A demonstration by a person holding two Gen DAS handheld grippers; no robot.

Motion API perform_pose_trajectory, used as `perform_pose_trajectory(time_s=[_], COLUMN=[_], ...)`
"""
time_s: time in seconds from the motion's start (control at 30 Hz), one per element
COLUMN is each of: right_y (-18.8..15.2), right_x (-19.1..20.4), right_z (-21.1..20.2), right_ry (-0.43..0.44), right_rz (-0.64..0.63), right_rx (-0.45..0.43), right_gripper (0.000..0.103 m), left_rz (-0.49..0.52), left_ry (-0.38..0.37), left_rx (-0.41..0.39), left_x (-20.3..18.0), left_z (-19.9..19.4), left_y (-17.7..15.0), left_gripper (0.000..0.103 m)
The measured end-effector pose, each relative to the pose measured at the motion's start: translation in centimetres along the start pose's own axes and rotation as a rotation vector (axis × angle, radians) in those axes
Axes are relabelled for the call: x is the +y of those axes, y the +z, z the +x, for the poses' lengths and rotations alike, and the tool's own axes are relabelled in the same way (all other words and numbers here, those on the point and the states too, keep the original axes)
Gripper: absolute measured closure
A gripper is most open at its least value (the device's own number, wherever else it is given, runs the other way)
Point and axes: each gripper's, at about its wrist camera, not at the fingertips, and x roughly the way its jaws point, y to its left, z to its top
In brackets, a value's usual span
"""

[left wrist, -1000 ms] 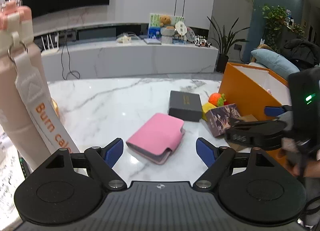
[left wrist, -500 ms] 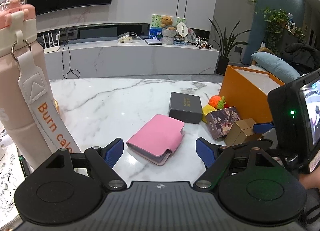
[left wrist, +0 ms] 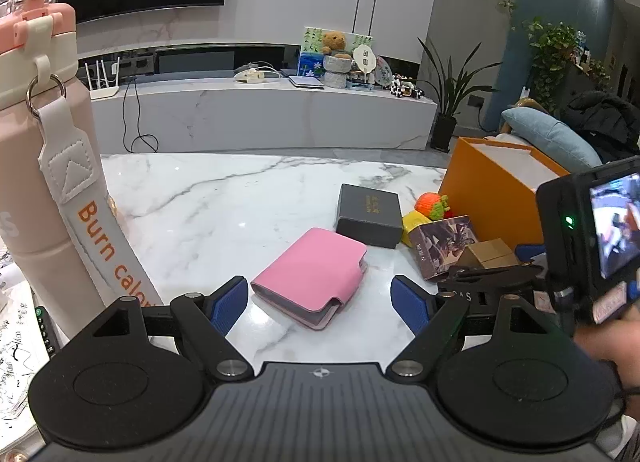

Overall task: Organize objects
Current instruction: 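Move the right tool toward the small kraft cardboard box, then close the right tool on the cardboard box and lift it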

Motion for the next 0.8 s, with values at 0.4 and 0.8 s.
perform_pose_trajectory(time_s=[0.4,0.8], right_y=[-0.8,-1.5], right_x=[-0.6,-1.6], right_z=[2.1,1.0], right_ry=[0.021,0.117], right_rz=[0.044,0.048], right_rx=[0.005,0.029], right_gripper=[0.029,0.031], left_rz=[-0.008,0.014], left_ry=[-0.009,0.007], left_rx=[0.003,0.004], left_x=[-0.1,0.2], left_z=[0.0,0.2], left_y=[0.1,0.1], left_gripper=[0.011,0.013])
